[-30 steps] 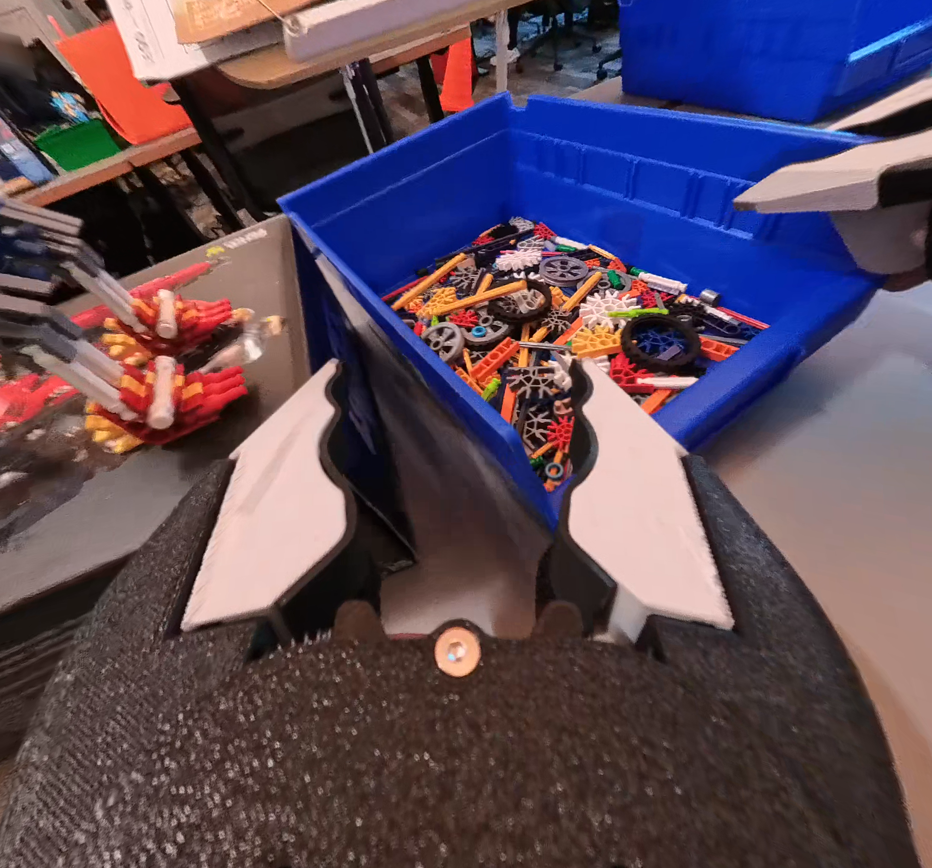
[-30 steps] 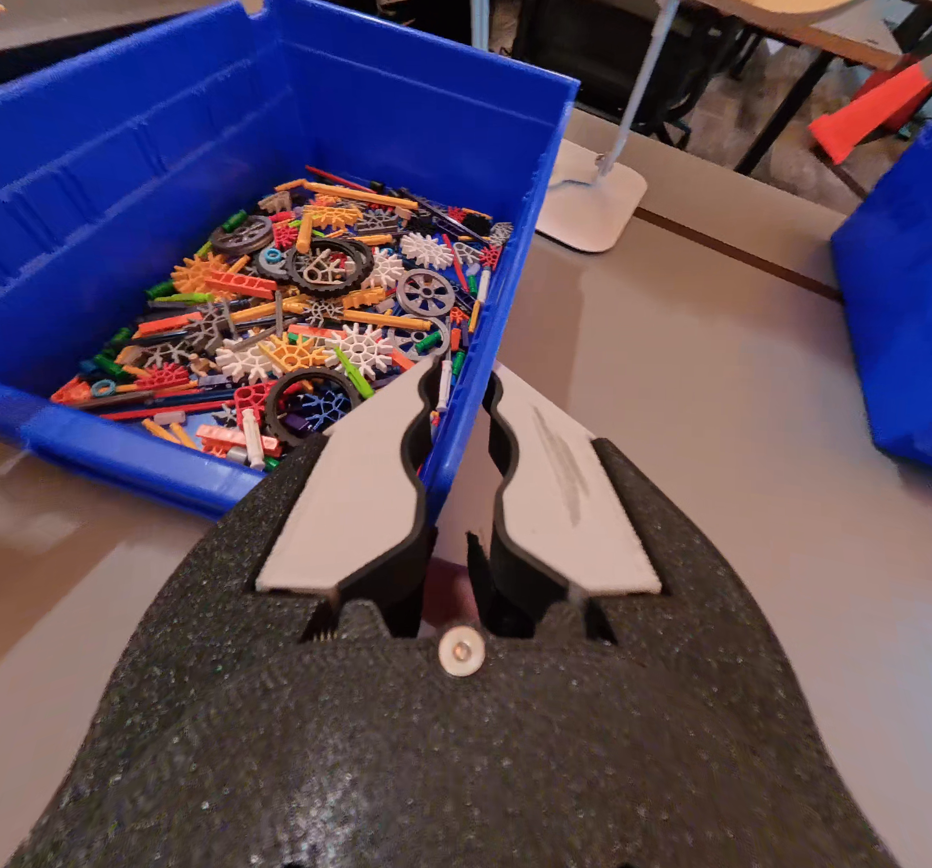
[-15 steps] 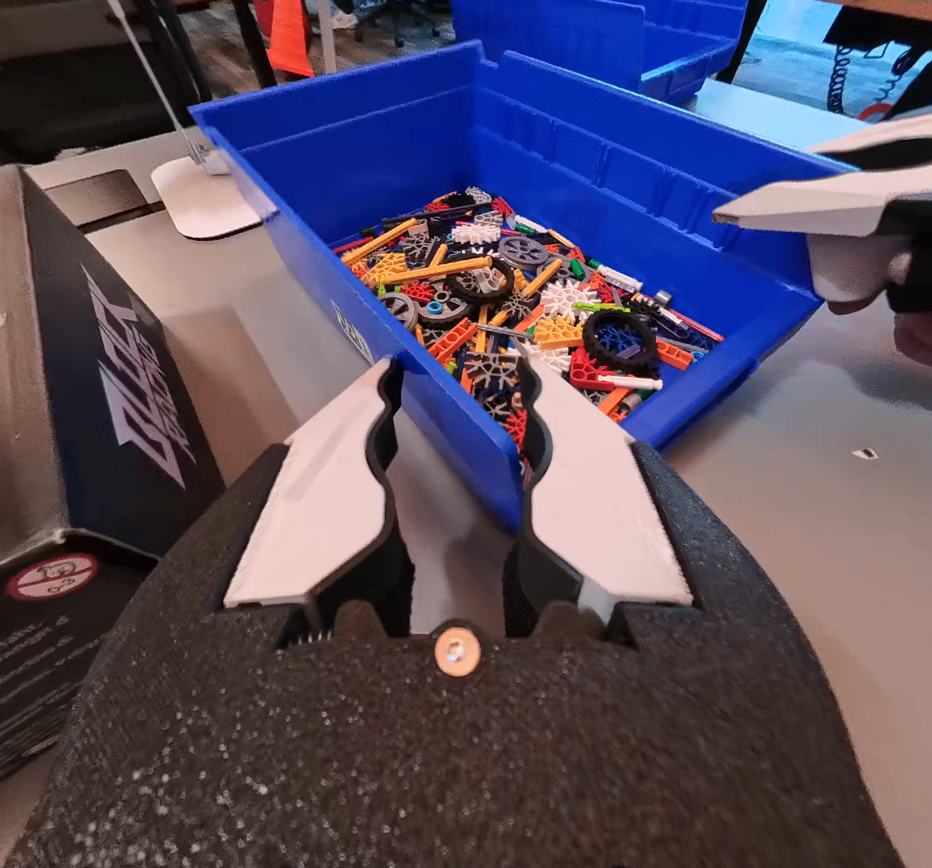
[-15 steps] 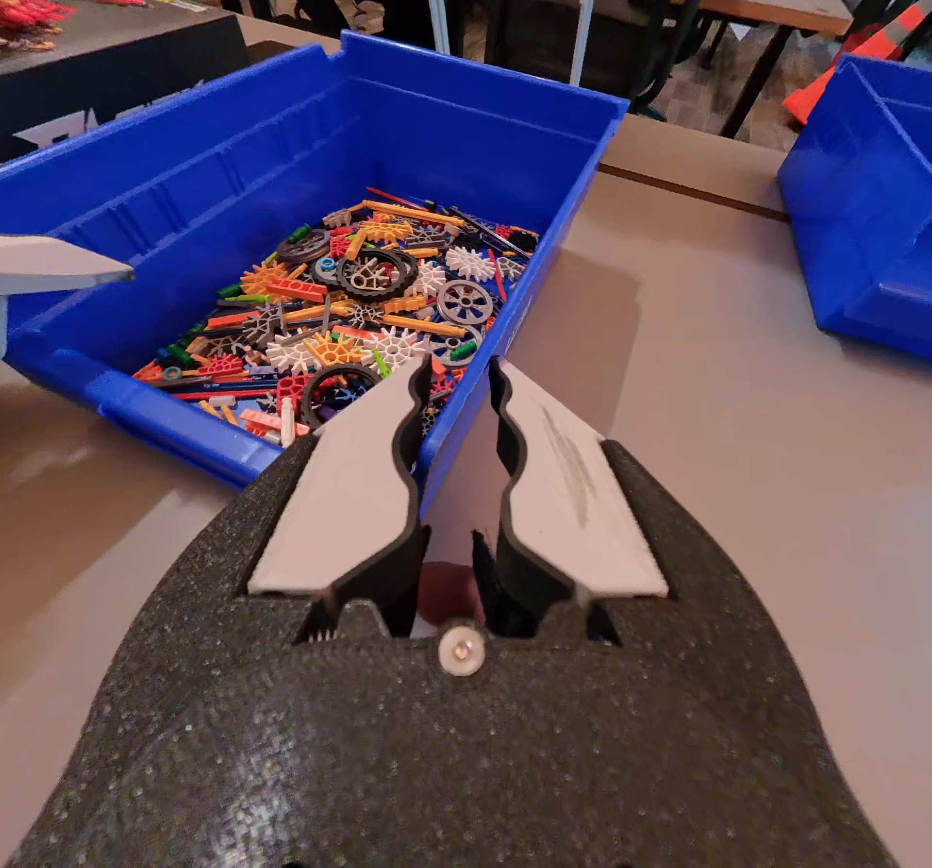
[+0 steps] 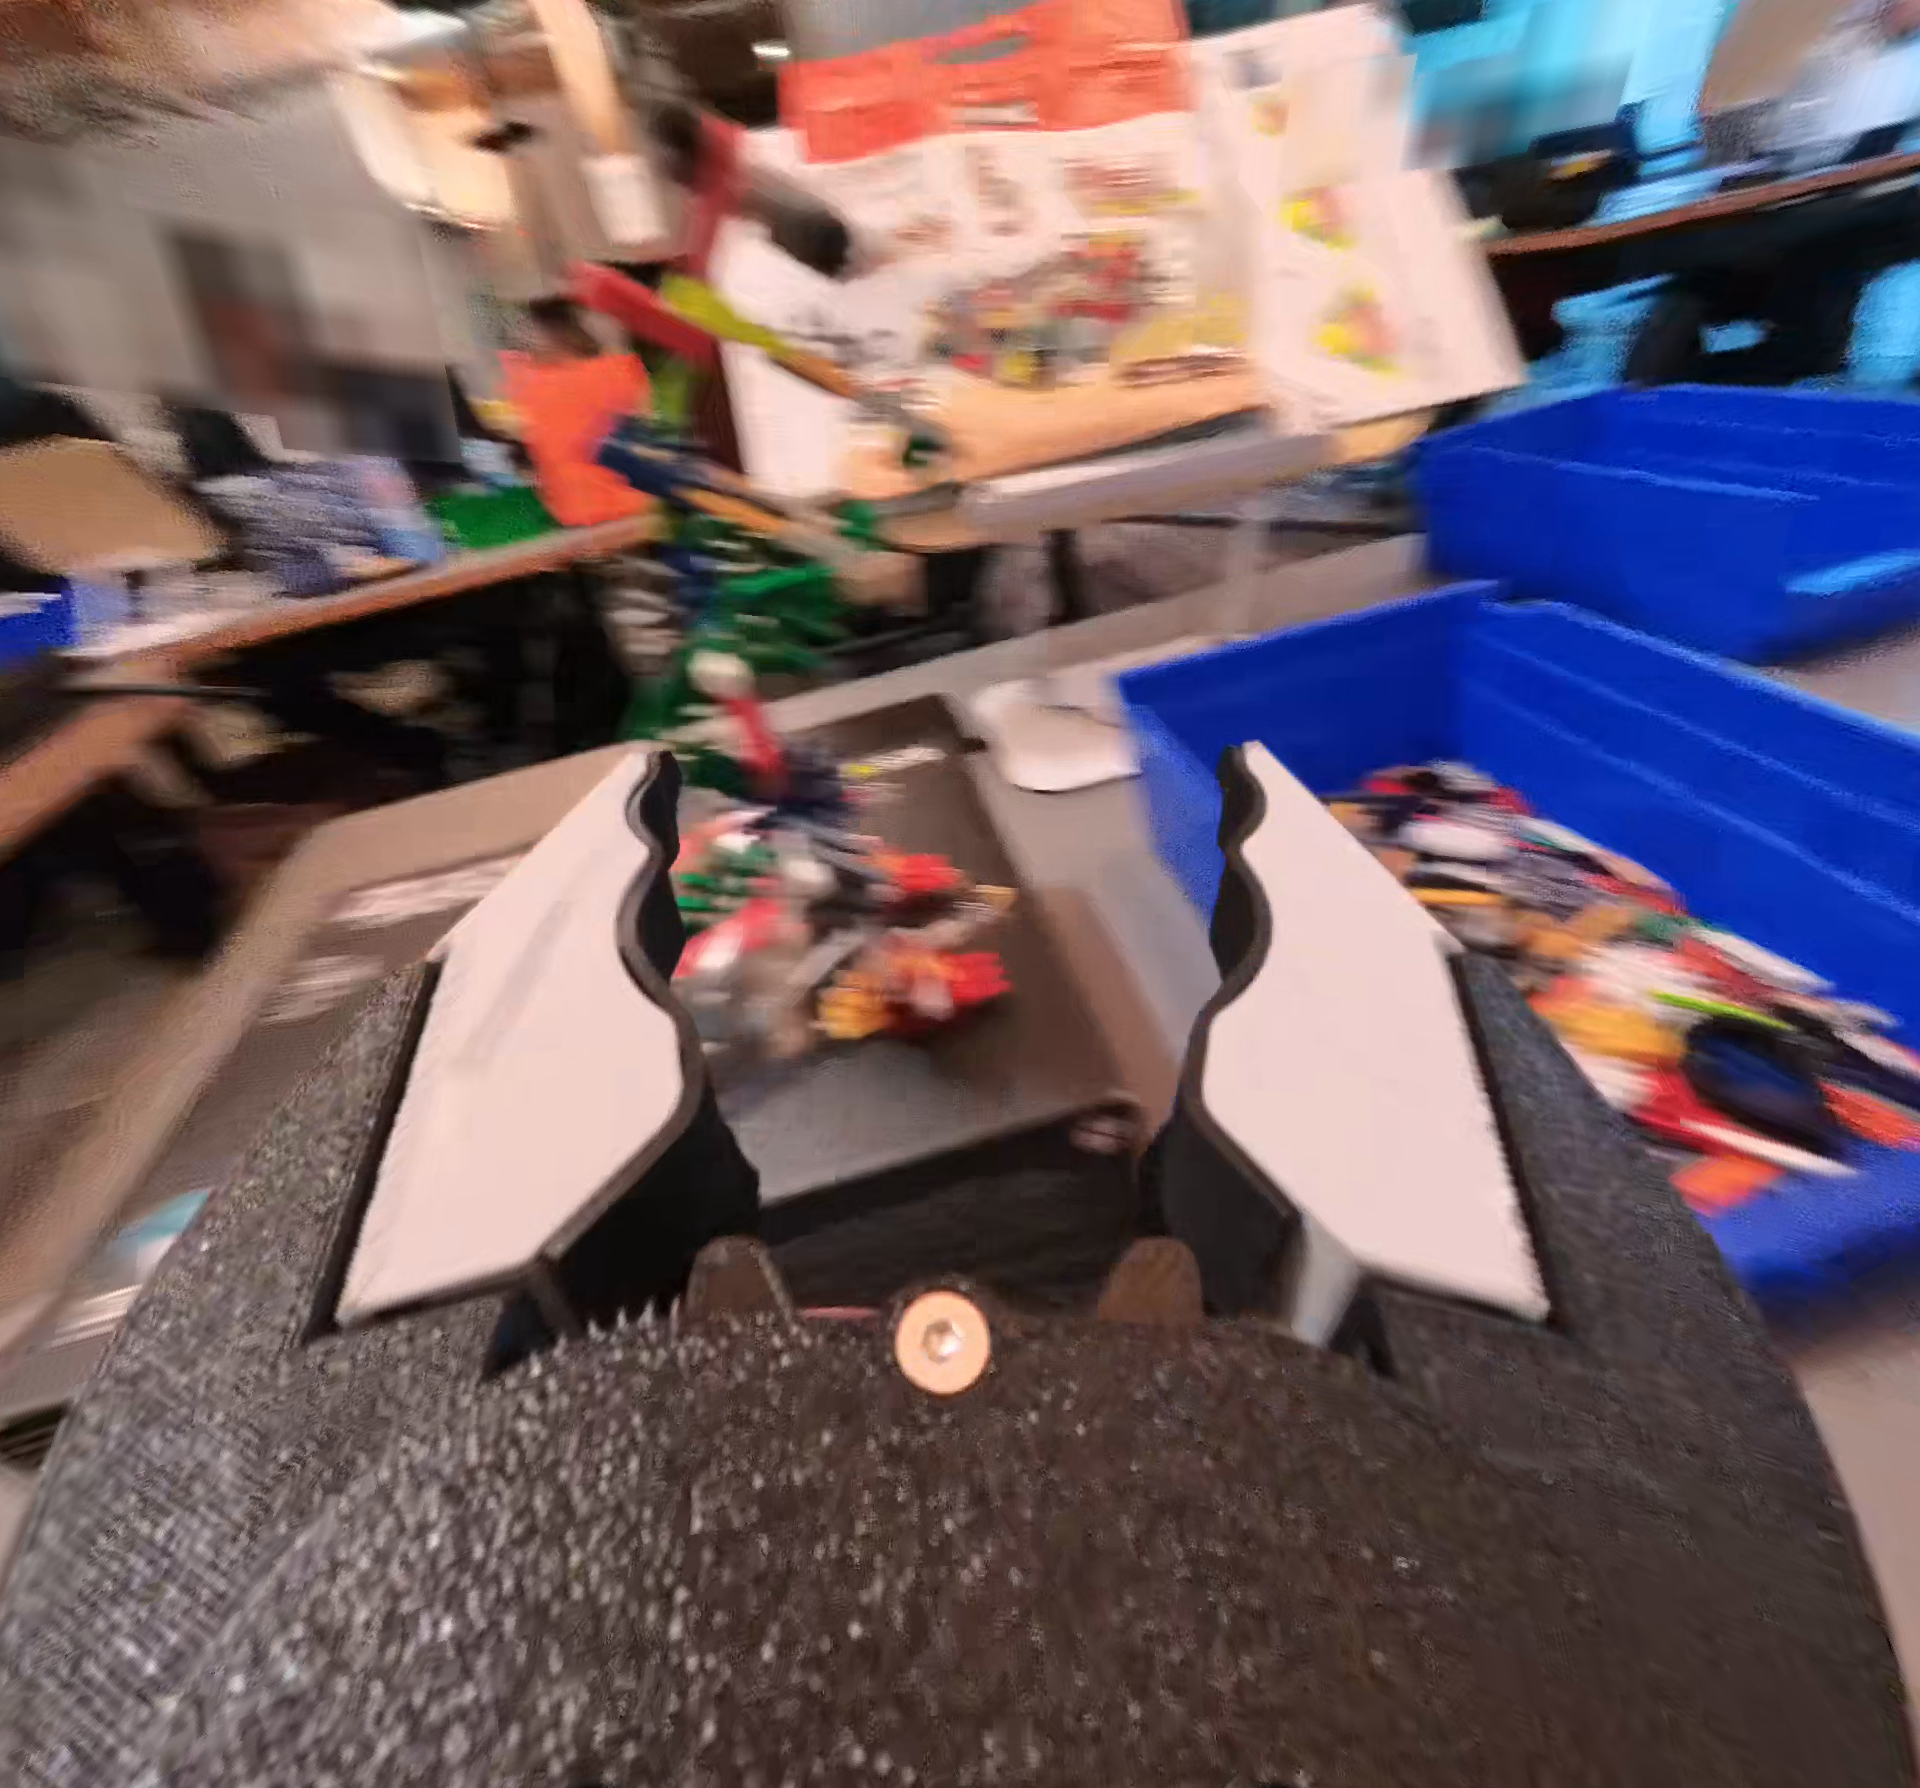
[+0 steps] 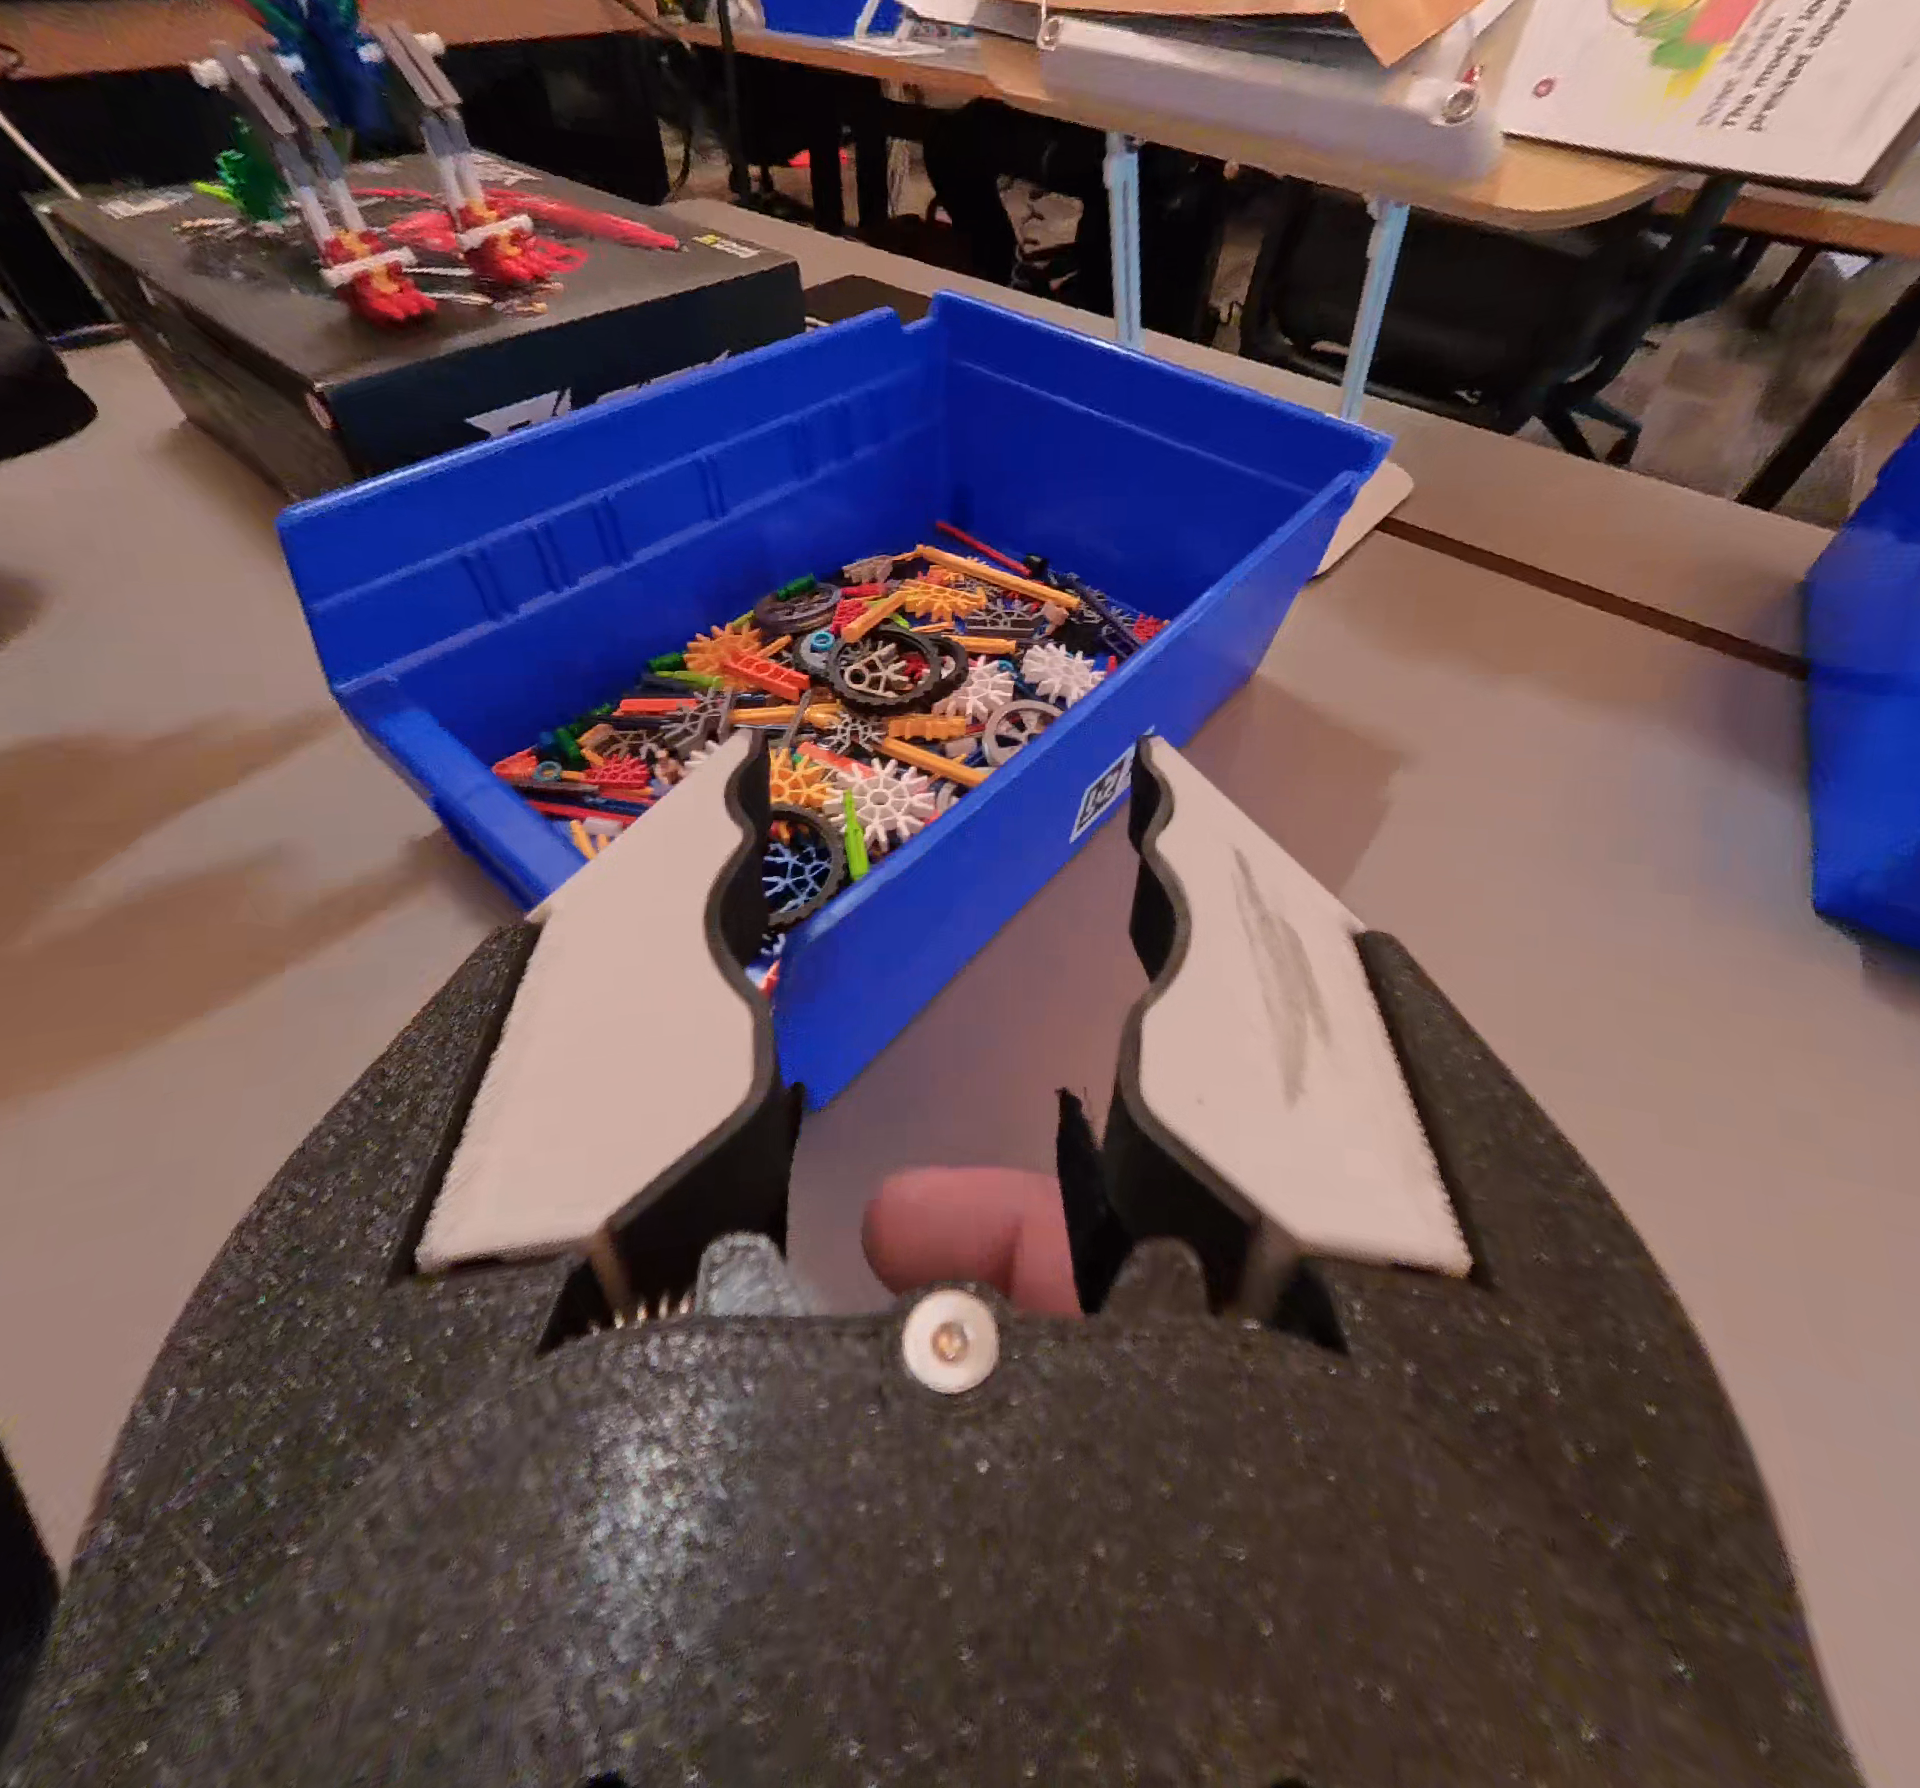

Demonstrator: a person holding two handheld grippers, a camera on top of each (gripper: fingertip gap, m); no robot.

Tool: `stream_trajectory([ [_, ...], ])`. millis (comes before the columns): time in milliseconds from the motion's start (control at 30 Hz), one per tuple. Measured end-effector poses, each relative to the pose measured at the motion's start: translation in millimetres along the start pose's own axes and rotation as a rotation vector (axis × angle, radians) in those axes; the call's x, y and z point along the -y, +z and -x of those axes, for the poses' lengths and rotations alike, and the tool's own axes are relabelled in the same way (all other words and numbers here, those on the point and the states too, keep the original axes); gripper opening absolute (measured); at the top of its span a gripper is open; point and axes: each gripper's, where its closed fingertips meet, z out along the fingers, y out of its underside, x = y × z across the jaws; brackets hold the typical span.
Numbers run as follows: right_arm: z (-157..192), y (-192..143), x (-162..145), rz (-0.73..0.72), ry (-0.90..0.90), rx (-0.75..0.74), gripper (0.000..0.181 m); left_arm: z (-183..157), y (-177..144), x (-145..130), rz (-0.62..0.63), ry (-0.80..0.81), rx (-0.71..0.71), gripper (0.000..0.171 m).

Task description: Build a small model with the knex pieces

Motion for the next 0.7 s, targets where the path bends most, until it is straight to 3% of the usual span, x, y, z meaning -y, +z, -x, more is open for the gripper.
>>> stream_trajectory([
  [67,-4,4,-3,-0.014,0.005,-0.002,0.068,34,11,0,0.026,0.029,0.083,0.103],
  [167,-6,9,-9,-0.027,0.033,-0.004,0.066,53,41,-18,0.124,-0.011,0.089,0.102],
  [300,-6,10,-13,-0.041,0.018,-0.010,0.063,56,70,-43,0.202,-0.012,0.084,0.063],
  [700,-31,-1,6,-0.087,-0.051,-0.078,0.057,46,75,-27,0.077,0.021,0.083,0.049],
])
